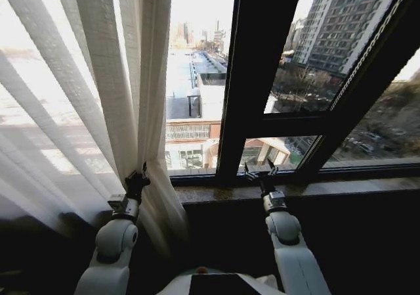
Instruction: Open the curtains by pulling them apart, changing their state from closed to fully open.
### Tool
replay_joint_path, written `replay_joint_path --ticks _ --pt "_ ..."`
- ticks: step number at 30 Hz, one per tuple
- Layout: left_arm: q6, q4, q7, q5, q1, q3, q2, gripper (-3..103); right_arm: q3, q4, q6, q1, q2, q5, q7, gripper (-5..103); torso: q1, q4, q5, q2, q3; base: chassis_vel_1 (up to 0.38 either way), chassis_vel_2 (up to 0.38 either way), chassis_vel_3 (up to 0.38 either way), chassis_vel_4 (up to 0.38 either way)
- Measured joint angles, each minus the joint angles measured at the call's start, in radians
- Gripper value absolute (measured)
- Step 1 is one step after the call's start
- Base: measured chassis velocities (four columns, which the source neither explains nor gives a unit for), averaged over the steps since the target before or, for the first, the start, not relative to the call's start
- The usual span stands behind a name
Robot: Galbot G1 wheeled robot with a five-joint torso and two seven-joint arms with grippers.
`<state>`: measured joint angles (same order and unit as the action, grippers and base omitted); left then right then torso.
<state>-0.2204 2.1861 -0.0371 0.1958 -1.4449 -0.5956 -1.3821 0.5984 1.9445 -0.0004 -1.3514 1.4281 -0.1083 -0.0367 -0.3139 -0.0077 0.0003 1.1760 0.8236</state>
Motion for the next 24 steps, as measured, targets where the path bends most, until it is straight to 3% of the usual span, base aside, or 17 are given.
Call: replay_joint_path --ticks 24 --pt "0.015 0.007 0.003 -0.007 -0.011 -0.003 -0.011 0 -0.001 0.000 0.002 -0.003 0.000 -0.002 -0.001 100 0.000 0.0000 -0.0001 0.000 0.000 0.177 0.173 -0.172 -0.177"
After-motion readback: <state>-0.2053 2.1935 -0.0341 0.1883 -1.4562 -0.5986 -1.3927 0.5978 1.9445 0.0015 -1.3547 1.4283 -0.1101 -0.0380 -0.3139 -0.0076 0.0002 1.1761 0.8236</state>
